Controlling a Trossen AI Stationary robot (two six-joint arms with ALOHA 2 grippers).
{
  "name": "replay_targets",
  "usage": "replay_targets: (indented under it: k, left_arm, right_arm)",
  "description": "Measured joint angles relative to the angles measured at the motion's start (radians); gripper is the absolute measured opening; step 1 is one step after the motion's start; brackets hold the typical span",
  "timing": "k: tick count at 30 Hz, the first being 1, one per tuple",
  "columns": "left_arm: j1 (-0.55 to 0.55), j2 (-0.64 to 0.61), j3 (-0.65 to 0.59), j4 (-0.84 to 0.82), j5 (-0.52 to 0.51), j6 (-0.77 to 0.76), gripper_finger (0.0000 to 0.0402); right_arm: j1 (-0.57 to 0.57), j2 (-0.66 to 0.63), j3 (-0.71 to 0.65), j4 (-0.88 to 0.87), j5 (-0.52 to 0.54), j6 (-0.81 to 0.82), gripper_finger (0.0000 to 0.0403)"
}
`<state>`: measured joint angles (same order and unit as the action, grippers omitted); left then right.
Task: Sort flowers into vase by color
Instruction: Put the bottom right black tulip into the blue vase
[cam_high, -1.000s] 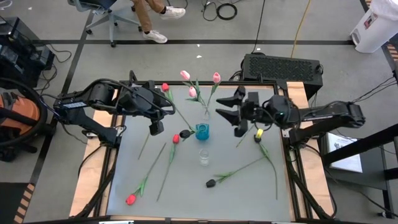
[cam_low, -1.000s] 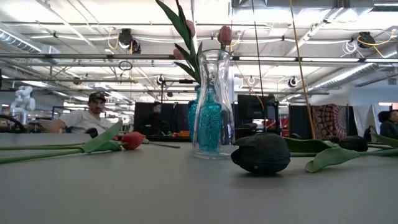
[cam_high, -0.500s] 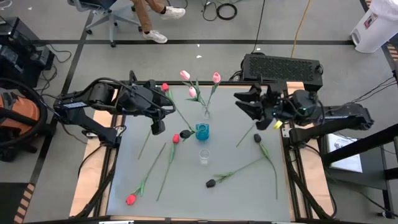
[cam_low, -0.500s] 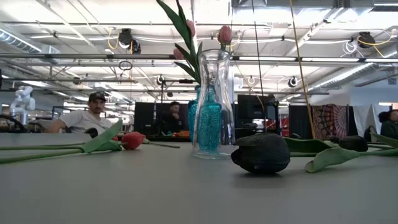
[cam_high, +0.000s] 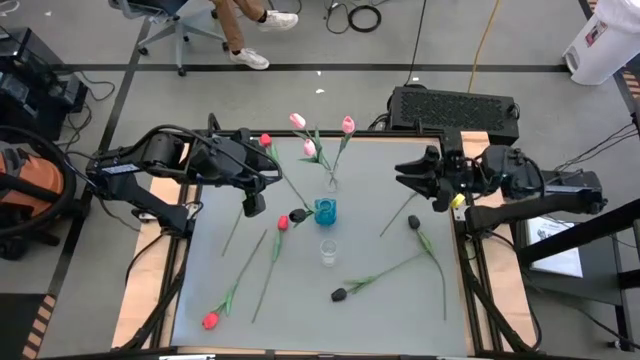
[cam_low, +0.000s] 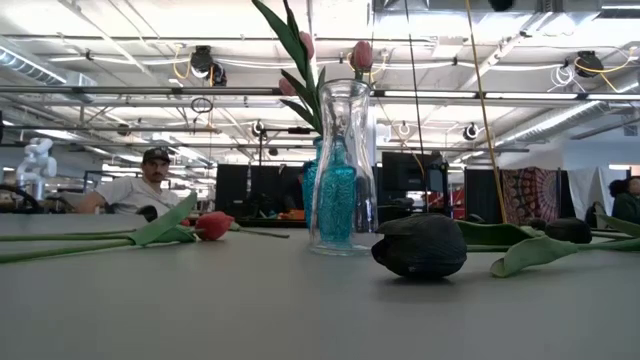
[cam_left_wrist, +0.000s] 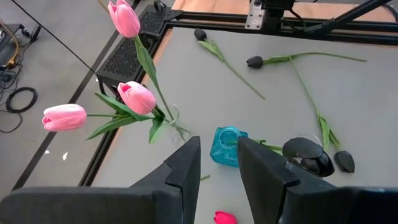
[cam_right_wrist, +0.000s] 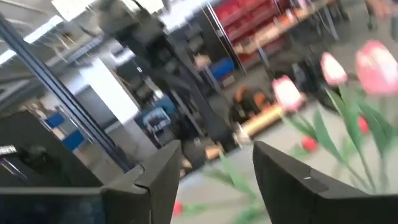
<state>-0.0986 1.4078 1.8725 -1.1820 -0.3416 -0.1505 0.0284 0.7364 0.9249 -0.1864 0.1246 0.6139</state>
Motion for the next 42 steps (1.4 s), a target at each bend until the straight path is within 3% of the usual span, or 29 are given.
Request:
replay_targets:
  k: [6, 19, 42]
  left_arm:
    - [0.0, 0.0, 0.0, 0.0, 0.0, 0.0, 0.0114]
    - [0.0, 0.0, 0.0, 0.0, 0.0, 0.0, 0.0114]
    - [0.0, 0.0, 0.0, -0.001, 0.0, 0.001, 0.0114]
  right_arm:
    - [0.0, -0.058, 0.0, -0.24, -0.009, 0.14, 0.0192]
    - [0.0, -0.045, 0.0, -0.572, -0.234, 0.424, 0.0192]
    - [0.139, 0.15, 0.0, -0.969, -0.235, 0.606, 0.0192]
